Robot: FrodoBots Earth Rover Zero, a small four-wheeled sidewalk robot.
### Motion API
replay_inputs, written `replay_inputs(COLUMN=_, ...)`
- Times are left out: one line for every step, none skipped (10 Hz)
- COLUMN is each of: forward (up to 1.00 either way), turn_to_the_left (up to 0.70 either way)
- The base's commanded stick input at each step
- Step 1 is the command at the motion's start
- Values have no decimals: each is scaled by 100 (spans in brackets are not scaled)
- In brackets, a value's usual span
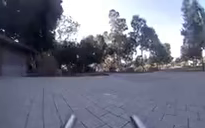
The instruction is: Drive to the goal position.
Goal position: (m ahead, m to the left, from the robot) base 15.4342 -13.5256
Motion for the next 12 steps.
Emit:
replay_inputs(forward=100, turn_to_the_left=-27)
replay_inputs(forward=100, turn_to_the_left=-27)
replay_inputs(forward=100, turn_to_the_left=-27)
replay_inputs(forward=100, turn_to_the_left=-27)
replay_inputs(forward=100, turn_to_the_left=-27)
replay_inputs(forward=100, turn_to_the_left=-27)
replay_inputs(forward=100, turn_to_the_left=-27)
replay_inputs(forward=100, turn_to_the_left=-27)
replay_inputs(forward=100, turn_to_the_left=-27)
replay_inputs(forward=100, turn_to_the_left=-27)
replay_inputs(forward=100, turn_to_the_left=-27)
replay_inputs(forward=100, turn_to_the_left=-27)
